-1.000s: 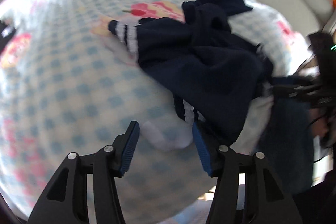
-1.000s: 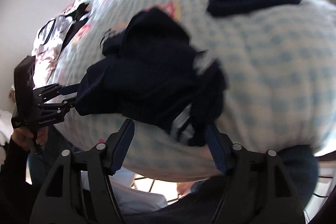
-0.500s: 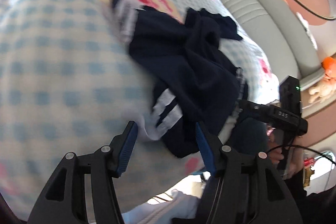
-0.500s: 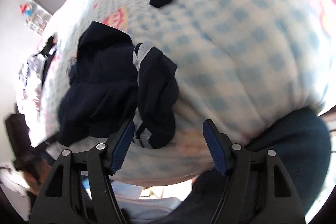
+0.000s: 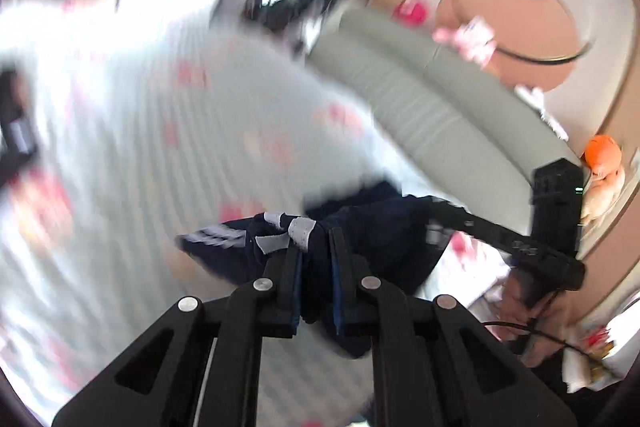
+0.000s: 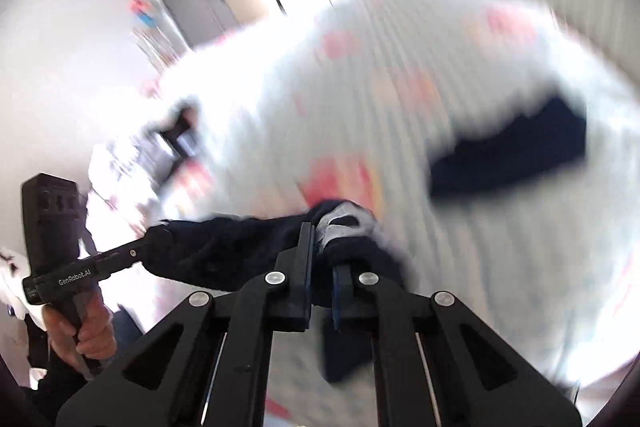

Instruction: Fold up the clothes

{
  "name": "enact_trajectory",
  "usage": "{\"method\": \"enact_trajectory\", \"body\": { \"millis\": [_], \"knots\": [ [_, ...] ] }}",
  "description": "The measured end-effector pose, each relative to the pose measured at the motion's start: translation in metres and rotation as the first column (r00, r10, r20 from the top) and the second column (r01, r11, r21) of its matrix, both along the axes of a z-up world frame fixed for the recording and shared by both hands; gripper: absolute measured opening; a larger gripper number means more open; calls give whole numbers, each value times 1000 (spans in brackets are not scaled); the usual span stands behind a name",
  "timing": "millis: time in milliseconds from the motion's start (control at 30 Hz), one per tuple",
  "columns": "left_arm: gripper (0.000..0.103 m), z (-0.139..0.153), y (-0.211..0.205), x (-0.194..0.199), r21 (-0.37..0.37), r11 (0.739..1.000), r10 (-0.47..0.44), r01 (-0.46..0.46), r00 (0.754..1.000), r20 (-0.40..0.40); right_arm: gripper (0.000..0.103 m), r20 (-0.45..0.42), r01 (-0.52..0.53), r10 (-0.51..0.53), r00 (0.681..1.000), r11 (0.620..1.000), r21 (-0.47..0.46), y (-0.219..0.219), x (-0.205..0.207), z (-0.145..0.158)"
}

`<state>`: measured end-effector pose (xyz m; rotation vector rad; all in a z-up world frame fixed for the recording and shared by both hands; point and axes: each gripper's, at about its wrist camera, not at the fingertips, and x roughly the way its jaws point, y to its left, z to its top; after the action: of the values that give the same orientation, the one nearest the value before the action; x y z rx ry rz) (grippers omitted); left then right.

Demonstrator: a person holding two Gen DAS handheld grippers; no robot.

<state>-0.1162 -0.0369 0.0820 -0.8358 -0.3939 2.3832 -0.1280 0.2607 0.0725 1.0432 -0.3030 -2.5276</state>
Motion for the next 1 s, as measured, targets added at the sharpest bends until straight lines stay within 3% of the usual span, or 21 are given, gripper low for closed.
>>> {"method": "enact_trajectory", "body": {
  "millis": [100, 167, 200, 267, 300, 333, 400, 500, 567, 600, 667, 800, 933, 1000],
  "knots": [
    [12, 30, -26, 23, 15, 994, 112, -111, 988, -107, 6, -199, 1, -6, 980, 1000, -27, -3, 24, 65],
    [12, 17, -42, 30, 9, 986, 166, -165, 983, -82, 6, -299, 39, -42, 953, 999, -16, -1, 44, 81],
    [12, -6, -48, 28, 9, 985, 173, -173, 985, -8, 6, -303, 56, -55, 951, 998, -5, 1, 47, 77],
    [12, -62, -58, 22, -14, 984, 176, -176, 969, 176, 6, -227, 63, -57, 972, 998, 18, 0, 44, 46],
    [13, -89, -63, 20, -26, 984, 176, -176, 948, 266, 6, -108, 65, -61, 992, 997, 35, -2, 37, 10],
    [13, -115, -63, 21, -50, 986, 164, -156, 926, 341, 6, -19, 64, -64, 998, 997, 40, -3, 34, -18],
    [13, -166, -53, 32, -139, 987, 143, -84, 854, 500, 6, 184, 53, -63, 981, 997, 61, -4, 34, -87],
    [15, -200, -44, 62, -206, 978, 139, -29, 829, 541, 7, 359, 30, -71, 931, 992, 119, -2, 53, -153],
    [30, -210, -46, 69, -222, 975, 150, -28, 817, 557, 8, 420, 19, -70, 905, 992, 124, 2, 68, -177],
    [35, -208, -50, 72, -235, 971, 164, -38, 823, 544, 10, 449, 13, -69, 891, 992, 126, 3, 75, -188],
    [43, -204, -59, 78, -258, 964, 191, -60, 834, 518, 18, 475, 15, -67, 878, 993, 113, 7, 84, -192],
    [49, -191, -64, 82, -245, 968, 173, -58, 859, 481, 20, 431, -31, -47, 901, 984, 174, 2, 94, -181],
    [49, -198, -38, 80, -328, 941, 105, 77, 858, 503, 20, 352, -168, 96, 931, 969, 180, -36, 86, -159],
    [48, -208, -26, 80, -367, 923, 97, 118, 850, 517, 20, 367, -262, 188, 911, 951, 164, -50, 93, -161]
  ]
}}
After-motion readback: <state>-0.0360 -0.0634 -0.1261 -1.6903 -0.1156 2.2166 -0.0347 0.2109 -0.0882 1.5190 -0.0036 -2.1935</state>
